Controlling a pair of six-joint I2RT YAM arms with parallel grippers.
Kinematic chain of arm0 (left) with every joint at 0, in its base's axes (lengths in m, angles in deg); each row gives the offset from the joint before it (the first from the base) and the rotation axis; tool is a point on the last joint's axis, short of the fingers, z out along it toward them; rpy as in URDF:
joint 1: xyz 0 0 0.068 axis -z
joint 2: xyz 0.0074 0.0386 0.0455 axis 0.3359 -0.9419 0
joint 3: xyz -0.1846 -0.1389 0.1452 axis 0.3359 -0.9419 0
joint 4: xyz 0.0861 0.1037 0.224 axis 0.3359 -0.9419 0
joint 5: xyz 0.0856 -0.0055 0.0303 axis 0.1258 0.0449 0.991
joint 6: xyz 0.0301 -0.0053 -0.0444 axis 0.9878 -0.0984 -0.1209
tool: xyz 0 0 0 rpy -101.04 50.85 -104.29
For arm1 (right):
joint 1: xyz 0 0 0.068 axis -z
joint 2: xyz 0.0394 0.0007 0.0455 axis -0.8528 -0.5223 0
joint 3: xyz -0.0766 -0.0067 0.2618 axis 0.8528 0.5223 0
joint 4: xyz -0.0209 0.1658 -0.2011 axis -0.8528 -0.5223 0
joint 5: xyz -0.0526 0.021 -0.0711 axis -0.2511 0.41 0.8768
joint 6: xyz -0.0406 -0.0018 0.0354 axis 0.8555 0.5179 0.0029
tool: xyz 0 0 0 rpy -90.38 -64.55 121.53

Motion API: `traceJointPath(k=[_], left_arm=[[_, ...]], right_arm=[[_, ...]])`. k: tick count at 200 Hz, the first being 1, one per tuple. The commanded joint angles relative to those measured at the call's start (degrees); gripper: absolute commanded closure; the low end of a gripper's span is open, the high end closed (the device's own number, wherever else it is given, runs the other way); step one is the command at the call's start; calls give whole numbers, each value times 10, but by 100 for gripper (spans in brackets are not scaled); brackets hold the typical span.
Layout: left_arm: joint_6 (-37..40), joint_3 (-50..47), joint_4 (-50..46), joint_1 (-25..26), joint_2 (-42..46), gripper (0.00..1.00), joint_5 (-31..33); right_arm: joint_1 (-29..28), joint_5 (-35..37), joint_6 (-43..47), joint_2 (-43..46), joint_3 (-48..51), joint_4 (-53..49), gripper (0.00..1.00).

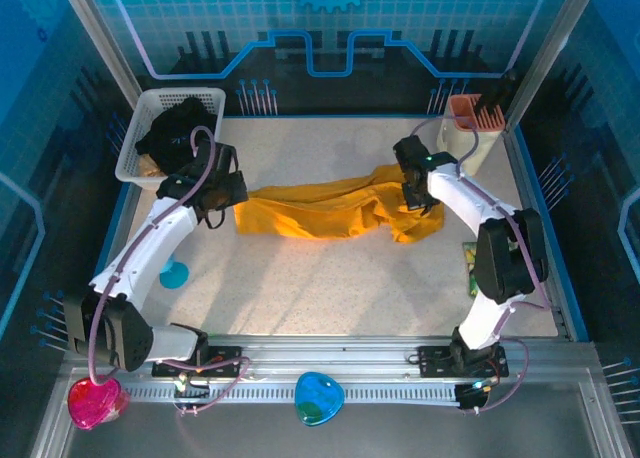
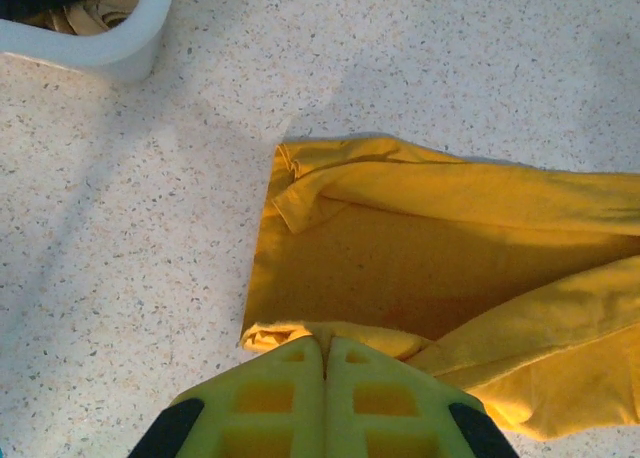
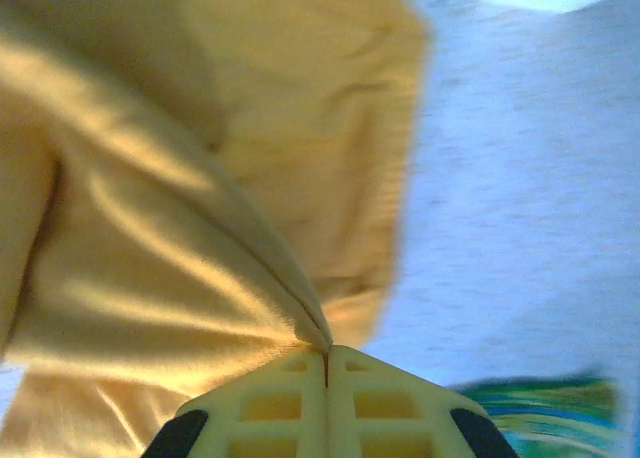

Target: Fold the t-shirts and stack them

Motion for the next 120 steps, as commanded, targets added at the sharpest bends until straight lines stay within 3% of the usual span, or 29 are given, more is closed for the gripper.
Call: traceJointPath(k=[1,16,31,54,94,116,120], left_arm=[[0,-5,-5,-6,13,100,4],[-5,-5,-3,-6,10,100,-5],[-5,-6,-3,-6,11,100,-13],[-5,-11,-4,-5,17,100,-9],[-3,-8,-4,-6,14,100,-10],[-4,-7,-2,-5,13,100,-13],[-4,-7,-2,-6,13,100,-13]], right_arm=[[28,103,69,-24,-41,5,100],[37,113,72,-61,-74,22,100],[35,124,53,-108,-124,-11,75],[6,125,26,-115,-127,-35,58],[-90,37,-23,-5,-2,-11,55],[-116,-13,-60,39,50,-2,55],[-119,-22,-67,46,58,3,50]])
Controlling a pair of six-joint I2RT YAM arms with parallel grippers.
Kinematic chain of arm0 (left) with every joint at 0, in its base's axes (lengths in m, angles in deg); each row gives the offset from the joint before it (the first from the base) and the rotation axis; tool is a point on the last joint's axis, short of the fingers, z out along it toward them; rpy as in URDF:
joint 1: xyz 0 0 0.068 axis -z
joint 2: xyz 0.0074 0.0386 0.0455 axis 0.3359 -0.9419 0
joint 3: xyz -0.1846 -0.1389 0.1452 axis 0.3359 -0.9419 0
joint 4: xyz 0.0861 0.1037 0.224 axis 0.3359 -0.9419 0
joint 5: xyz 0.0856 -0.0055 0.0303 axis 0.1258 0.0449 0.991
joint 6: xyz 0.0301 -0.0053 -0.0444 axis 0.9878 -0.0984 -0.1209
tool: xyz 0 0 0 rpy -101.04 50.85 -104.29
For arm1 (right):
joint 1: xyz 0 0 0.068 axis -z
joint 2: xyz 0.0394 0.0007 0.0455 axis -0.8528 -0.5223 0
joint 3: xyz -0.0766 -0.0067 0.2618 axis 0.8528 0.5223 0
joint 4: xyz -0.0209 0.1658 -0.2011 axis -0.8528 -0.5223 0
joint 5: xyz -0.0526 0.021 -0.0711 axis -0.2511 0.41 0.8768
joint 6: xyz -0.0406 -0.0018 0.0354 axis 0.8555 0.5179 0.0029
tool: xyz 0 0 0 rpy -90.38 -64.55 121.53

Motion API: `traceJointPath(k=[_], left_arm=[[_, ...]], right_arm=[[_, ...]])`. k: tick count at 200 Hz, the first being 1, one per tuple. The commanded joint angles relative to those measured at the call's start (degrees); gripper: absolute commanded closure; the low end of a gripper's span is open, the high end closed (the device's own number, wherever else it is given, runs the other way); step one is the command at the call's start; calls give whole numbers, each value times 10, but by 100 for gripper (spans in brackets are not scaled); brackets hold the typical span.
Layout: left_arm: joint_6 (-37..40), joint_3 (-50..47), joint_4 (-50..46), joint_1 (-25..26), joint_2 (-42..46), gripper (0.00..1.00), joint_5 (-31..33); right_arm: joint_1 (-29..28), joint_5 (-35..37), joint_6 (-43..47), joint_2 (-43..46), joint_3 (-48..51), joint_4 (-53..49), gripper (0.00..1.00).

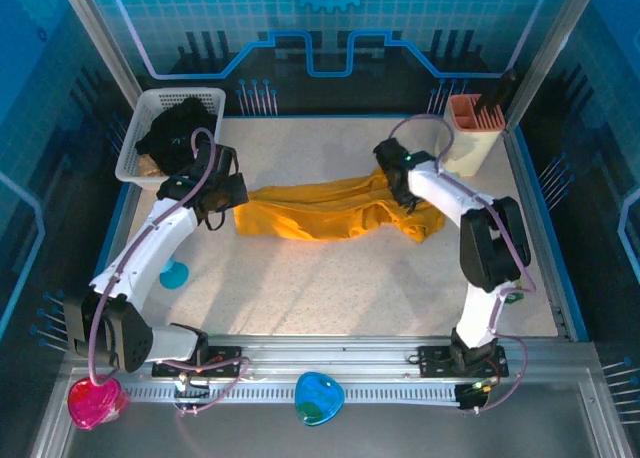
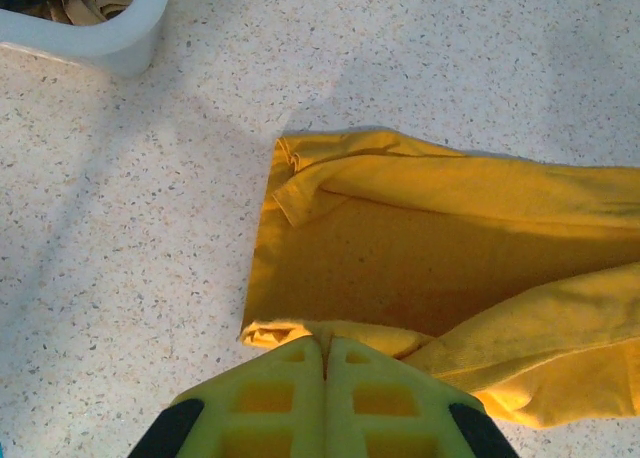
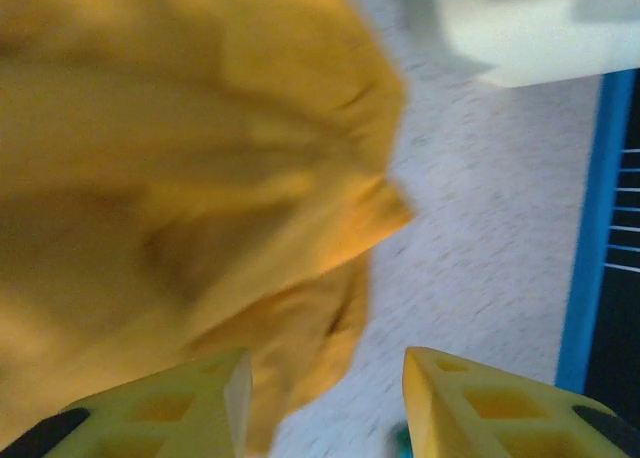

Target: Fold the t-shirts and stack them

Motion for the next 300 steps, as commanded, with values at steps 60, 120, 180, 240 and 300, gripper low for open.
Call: traceJointPath(k=[60,120,180,240,300], left_arm=[[-3,-6,2,-5,13,100,-9],[0,-6,2,-6,12,100,-7],[0,-5,3,-6,11,100,-8],[10,2,-14,-6,24,100,-1],[20,38,-80,-5,76,100,-22]], right_arm=[[-18,-87,-68,5,51,38,36],[-17,23,-34,-91,-38,20,58],[-9,44,-22,-104,-63,13,87],[2,86,19,-18,-46,-37,100],[-70,-17,67,159,-68,-228,100]])
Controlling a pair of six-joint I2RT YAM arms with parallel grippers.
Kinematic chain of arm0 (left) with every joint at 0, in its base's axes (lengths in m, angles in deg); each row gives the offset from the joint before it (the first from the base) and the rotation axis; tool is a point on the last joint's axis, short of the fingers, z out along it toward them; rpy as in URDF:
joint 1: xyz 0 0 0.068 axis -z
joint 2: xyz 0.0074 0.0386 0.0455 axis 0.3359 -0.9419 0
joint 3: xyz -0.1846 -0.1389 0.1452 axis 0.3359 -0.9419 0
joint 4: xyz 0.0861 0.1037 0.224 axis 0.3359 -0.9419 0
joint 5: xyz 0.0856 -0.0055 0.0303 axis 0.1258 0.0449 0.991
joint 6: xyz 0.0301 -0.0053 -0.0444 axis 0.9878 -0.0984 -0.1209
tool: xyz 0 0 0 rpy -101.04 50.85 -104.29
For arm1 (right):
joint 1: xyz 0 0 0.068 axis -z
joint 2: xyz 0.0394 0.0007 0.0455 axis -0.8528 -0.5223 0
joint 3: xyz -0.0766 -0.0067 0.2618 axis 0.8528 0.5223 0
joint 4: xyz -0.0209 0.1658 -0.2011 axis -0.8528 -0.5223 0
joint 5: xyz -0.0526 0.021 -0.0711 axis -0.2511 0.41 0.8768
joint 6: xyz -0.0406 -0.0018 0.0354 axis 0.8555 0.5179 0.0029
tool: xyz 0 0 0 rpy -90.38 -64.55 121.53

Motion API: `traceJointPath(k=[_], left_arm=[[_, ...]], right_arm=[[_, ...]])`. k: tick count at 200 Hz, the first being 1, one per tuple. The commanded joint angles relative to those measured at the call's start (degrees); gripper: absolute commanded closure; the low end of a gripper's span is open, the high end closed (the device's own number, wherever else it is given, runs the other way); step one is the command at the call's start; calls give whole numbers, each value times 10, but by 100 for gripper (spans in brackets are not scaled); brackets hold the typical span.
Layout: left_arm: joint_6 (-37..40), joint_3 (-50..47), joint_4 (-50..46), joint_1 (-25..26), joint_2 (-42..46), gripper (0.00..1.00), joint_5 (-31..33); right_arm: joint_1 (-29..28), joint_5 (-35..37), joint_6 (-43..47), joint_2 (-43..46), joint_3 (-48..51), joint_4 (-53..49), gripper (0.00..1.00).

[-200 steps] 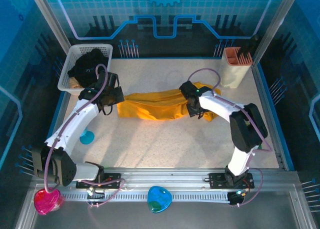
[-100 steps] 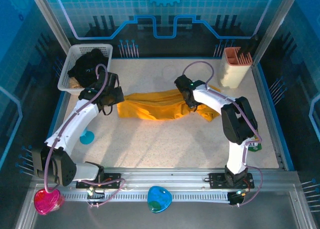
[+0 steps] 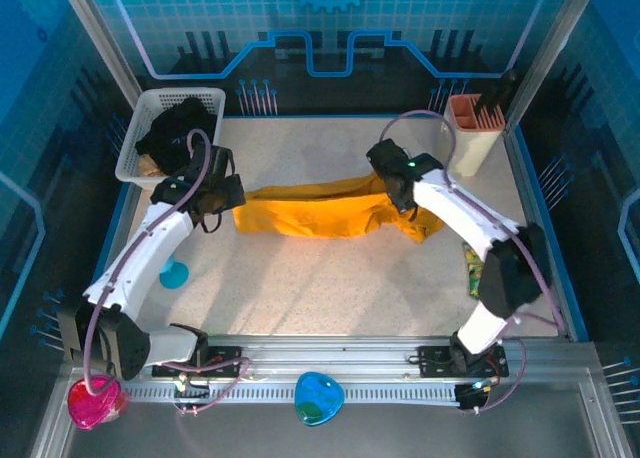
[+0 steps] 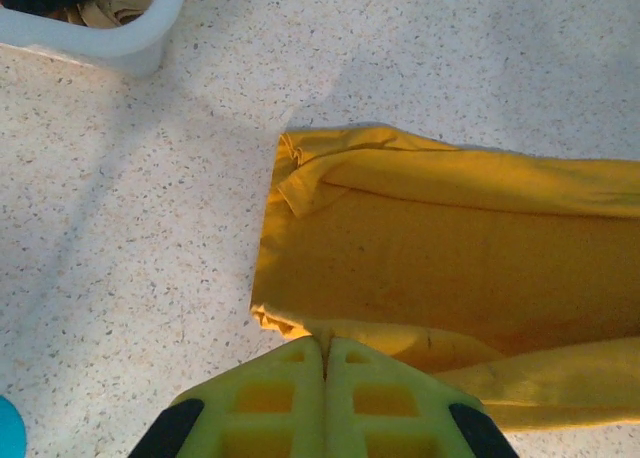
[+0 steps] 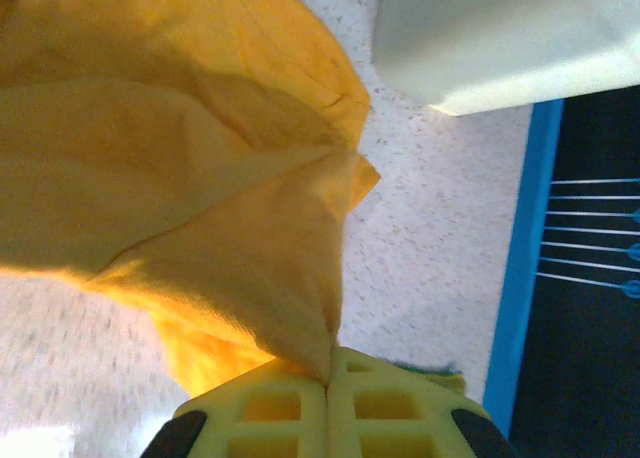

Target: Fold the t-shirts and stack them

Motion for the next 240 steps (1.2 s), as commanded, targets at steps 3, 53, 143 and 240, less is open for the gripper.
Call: traceJointPath(k=[3,53,143,240], left_arm=[[13,30,-51,-4,44,100,-22],[-39,-41,-130,-1,129,100,-70],[-187,-157,-215,29,192,100,-20],[-284,-263,-116,42,221,41,-20]], right_arm=[[-49,-78,19,56,-15,-127,100],[-206,-252,-64,71,74,-150,100],[-433,-315,-235,-72,168,6,100],[-324,-303,-234,60,208,39,36]])
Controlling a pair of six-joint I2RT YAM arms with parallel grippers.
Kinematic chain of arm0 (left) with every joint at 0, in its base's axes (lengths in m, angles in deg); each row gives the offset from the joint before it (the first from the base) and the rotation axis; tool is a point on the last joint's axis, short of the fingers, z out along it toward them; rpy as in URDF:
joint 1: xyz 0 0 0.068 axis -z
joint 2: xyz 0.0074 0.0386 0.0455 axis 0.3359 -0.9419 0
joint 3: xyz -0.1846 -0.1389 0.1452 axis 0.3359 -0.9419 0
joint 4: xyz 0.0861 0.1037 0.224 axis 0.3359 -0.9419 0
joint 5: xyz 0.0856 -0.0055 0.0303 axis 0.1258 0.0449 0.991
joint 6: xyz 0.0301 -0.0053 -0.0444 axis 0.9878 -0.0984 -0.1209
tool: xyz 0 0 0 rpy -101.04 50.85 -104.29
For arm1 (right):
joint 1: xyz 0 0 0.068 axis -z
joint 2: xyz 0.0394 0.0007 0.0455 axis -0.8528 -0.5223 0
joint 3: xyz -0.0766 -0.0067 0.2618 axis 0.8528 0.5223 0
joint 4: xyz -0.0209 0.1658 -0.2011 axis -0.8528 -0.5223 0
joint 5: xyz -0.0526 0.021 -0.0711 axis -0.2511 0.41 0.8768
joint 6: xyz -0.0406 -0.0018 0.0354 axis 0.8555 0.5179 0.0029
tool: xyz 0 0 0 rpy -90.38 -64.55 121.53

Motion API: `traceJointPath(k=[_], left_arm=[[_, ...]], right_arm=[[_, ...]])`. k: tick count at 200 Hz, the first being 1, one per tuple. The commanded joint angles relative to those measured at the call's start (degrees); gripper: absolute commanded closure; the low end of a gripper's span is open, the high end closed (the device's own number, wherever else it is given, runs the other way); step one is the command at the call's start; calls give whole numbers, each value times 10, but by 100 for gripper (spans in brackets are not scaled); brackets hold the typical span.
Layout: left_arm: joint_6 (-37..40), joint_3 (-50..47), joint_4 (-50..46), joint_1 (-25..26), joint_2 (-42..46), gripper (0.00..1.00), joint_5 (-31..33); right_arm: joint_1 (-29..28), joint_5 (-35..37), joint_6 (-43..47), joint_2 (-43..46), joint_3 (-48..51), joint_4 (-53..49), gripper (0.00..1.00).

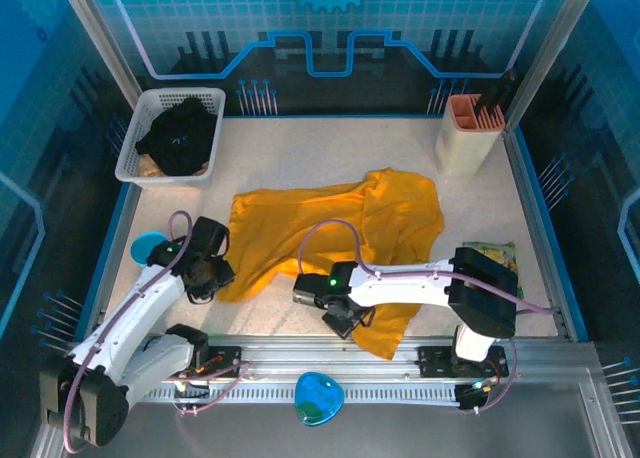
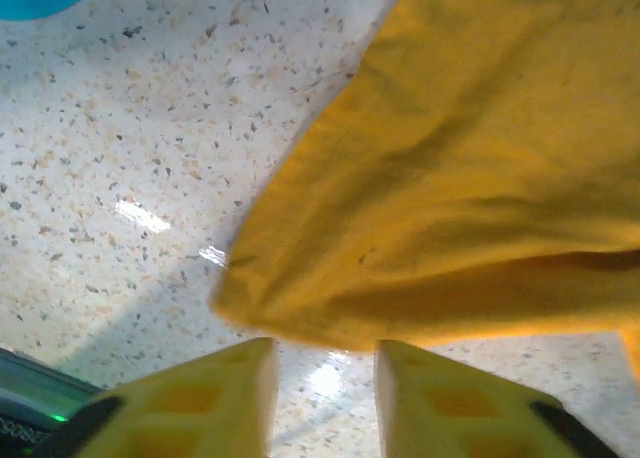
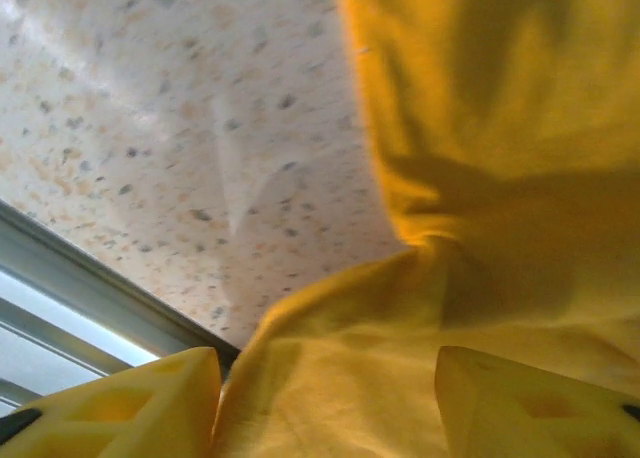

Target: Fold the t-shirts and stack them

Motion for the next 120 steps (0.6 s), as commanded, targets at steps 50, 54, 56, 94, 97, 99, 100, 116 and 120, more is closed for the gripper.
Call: traceJointPath(k=[50,54,56,94,97,99,100,116,120], left_arm=[[79,170,51,9,-132,55,31],[85,176,64,10,-159,58,22],[88,179,71,10,-171,60,17],[106,236,190,12,-387,80,-28],[107,242,195,12,-401,80,-28],[108,245,198,12,-410,81,-30],[108,248,199,12,-414,81,-30],[117,282,212,12,-480,81,-31],[120,290,214,12,-493,81,-30]], right_arm=[[342,-64,51,144,32,97,57],[362,-72,56,133,30,106,59],[372,-75,59,126,27,109,60],[471,-76,100,-36,-54,129,68],[476,-75,101,-51,-61,129,68],[480,-74,101,-60,-66,129,68],[482,-74,102,-64,-68,129,68],[510,-71,103,-125,-98,125,71],[515,-71,102,-138,-105,123,72]])
